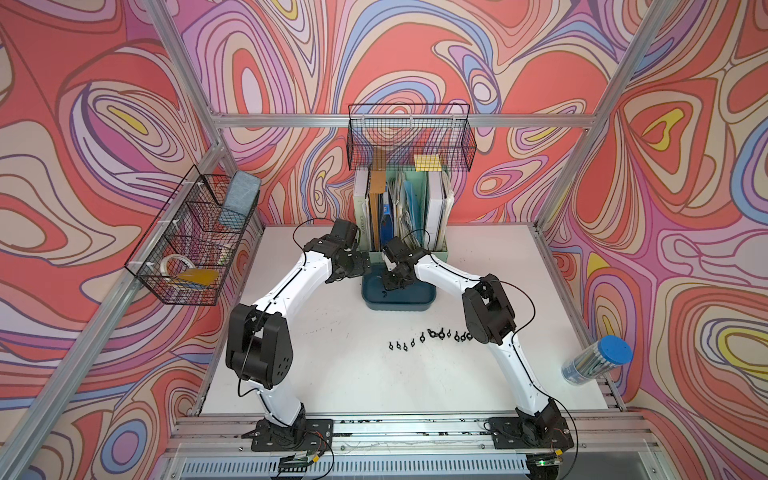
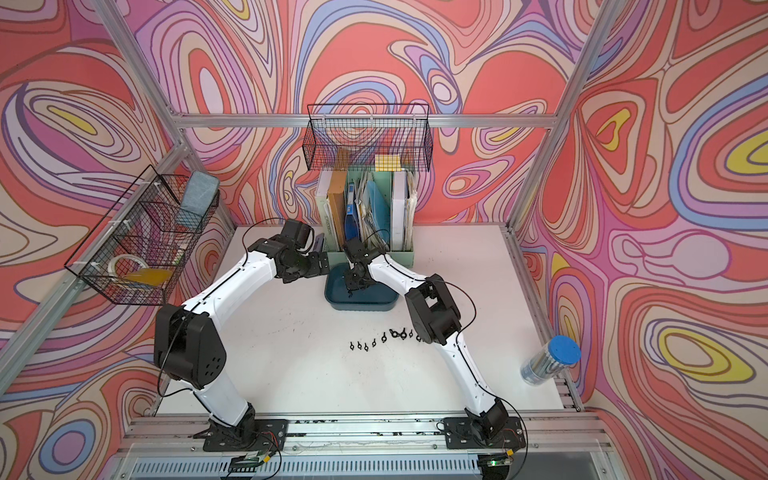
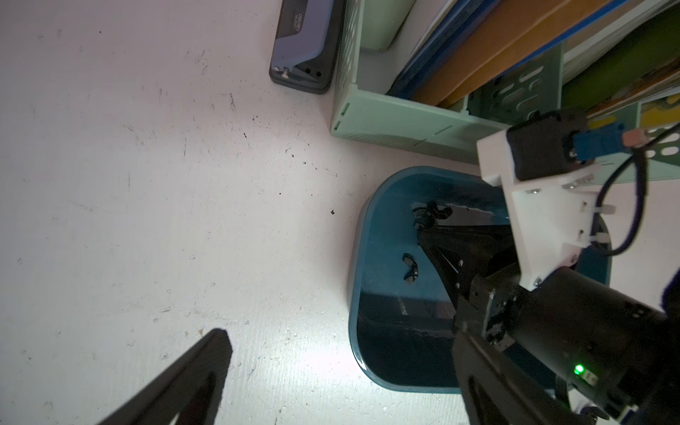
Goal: Take out the wing nut from the storage box
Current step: Pick up the wing nut from the storage box.
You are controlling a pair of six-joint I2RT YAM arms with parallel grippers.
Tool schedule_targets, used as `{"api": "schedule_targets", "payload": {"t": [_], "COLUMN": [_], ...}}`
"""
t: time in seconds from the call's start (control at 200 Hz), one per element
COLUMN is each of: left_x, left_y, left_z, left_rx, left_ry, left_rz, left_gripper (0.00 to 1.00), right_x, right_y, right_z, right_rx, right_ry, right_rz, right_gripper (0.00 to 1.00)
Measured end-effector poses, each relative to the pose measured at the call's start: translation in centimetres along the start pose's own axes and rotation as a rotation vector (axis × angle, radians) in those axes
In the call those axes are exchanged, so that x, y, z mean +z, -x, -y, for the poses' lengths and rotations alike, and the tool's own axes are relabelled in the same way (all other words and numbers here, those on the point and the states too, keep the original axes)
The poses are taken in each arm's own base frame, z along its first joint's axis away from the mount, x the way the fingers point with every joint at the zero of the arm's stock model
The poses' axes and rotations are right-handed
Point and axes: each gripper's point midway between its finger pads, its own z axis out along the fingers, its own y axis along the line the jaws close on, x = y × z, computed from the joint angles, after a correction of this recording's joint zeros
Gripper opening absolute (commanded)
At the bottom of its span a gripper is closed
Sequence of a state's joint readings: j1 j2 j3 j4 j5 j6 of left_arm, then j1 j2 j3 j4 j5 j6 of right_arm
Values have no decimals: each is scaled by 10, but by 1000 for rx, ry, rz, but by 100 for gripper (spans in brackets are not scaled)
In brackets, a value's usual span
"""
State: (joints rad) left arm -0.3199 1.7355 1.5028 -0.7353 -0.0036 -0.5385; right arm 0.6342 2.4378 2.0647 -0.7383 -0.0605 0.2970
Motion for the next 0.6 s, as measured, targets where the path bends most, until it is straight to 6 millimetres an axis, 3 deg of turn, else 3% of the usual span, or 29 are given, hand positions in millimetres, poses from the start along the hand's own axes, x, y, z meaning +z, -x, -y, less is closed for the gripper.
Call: {"api": "schedule_targets", "payload": {"t": [0.145, 0.396, 0.511, 0.601], "left_x": [0, 0, -1, -1], "left_y": [0, -5, -8, -9], "left_z": [0, 2, 6, 8], "left_rx": [0, -1, -11, -33], "left_ry": [0, -18, -55, -102], "left_rz": [0, -15, -33, -45], "left_gripper": [99, 99, 99, 92], "right_x": [0, -3, -13, -29], "right_y": [2, 0, -5, -4], "right_z": [0, -2, -3, -6], "right_rx": [-2, 1, 7, 12], "right_ry": [1, 19, 29, 47], "right_rz": [9, 22, 24, 45], "right_gripper": [0, 0, 0, 0]}}
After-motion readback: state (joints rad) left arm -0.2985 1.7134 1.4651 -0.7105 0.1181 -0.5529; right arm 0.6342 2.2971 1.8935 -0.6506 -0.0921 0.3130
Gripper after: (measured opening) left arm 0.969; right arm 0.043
